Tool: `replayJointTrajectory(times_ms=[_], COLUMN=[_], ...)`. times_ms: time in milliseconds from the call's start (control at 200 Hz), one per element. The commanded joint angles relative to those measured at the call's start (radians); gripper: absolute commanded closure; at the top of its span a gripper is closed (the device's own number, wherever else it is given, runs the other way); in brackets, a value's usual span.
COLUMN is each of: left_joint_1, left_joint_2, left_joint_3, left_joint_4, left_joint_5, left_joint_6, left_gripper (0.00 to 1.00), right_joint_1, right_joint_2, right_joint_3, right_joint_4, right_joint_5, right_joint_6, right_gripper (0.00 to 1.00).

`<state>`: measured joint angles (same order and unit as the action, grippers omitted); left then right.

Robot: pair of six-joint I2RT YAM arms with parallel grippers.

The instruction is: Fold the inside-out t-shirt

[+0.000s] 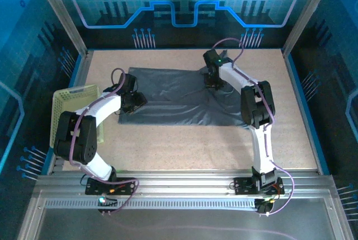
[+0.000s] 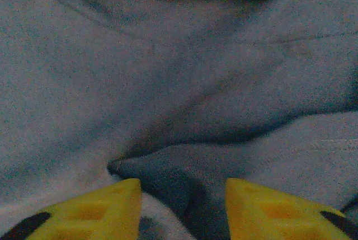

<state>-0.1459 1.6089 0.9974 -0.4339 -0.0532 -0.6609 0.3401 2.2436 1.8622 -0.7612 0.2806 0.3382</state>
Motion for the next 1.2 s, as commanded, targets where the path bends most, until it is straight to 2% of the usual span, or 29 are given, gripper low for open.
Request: replayJointTrajectory(times_ms=[0,110,220,325,530,730,1005,1195], left_joint_1=[0.008,0.015,0.052,0.080,0.043,0.067,0.067,0.051], left_joint_2=[-0.010,-0.016,-0.028,-0.035,-0.014,0.006,-0.159,-0.320], left_joint_3=[0.000,-0.003,-0.028,-0.053,-0.071,-0.151,-0.341,-0.446], left_joint_4=[-0.032,-0.042,-0.030,0.002,0.092,0.095,0.099,0.054], left_joint_5=[-0.031,-0.057,-0.048,0.018,0.164,0.143,0.106,0.087], left_joint_6=[0.031,0.044,0.052,0.056,0.059,-0.011,-0.074,-0.125], left_gripper=[0.38,0.38,0.37,0.37,0.37,0.37,0.37,0.36], right_joint_1=[0.019,0.022,-0.003,-0.037,-0.118,-0.181,-0.252,-0.262], right_joint_2=[0.021,0.011,-0.076,-0.228,-0.450,-0.513,-0.631,-0.771], right_joint_3=[0.049,0.079,0.010,-0.165,-0.520,-0.753,-0.973,-1.085], right_joint_4=[0.005,-0.025,-0.023,0.033,0.123,0.198,0.188,0.156], right_joint_5=[0.038,0.083,0.084,0.044,-0.125,-0.214,-0.106,-0.075], right_joint_6=[-0.093,-0.114,-0.078,-0.030,0.112,0.269,0.428,0.439], right_gripper=[0.45,0.43,0.43,0.43,0.43,0.44,0.45,0.44])
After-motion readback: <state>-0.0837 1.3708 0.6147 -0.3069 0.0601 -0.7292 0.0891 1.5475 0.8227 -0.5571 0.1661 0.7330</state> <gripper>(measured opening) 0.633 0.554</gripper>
